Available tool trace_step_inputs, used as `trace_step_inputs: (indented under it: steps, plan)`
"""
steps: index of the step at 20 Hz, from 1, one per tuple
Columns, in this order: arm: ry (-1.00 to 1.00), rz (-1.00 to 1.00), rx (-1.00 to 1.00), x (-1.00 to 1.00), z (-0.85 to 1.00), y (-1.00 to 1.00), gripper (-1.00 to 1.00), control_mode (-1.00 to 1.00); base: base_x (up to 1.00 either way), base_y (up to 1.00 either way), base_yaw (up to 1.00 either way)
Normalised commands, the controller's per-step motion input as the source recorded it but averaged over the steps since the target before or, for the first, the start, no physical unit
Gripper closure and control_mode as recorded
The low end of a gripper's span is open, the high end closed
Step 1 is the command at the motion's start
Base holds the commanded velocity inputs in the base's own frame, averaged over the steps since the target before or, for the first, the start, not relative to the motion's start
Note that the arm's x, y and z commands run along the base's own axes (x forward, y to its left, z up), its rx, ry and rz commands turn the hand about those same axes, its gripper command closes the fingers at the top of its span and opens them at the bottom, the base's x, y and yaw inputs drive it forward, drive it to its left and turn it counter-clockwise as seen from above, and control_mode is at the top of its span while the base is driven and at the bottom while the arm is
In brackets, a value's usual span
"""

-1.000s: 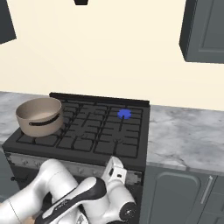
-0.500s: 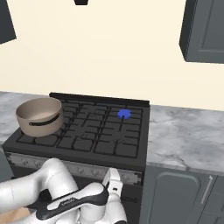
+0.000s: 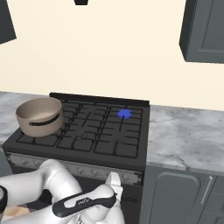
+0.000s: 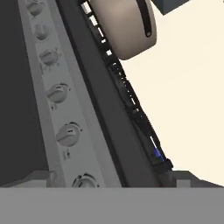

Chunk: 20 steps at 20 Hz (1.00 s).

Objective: Turn off the rear right burner of the stove.

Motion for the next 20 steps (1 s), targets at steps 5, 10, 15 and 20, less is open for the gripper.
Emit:
trace_step_inputs:
  steps: [5, 10, 15, 20]
  plan:
    - [-0.04, 0.00, 0.02, 0.48, -0.24, 0.00, -1.00, -1.00, 0.00, 0.00, 0.00]
    - [-0.02, 0.01, 0.01, 0.25, -0.28, 0.00, -1.00, -1.00, 0.00, 0.00, 0.00]
    - [-0.05, 0.02, 0.00, 0.21, -0.25, 0.00, -1.00, -1.00, 0.00, 0.00, 0.00]
    - [-0.06, 0.01, 0.00, 0.24, -0.08, 0.00, -1.00, -1.00, 0.00, 0.00, 0.00]
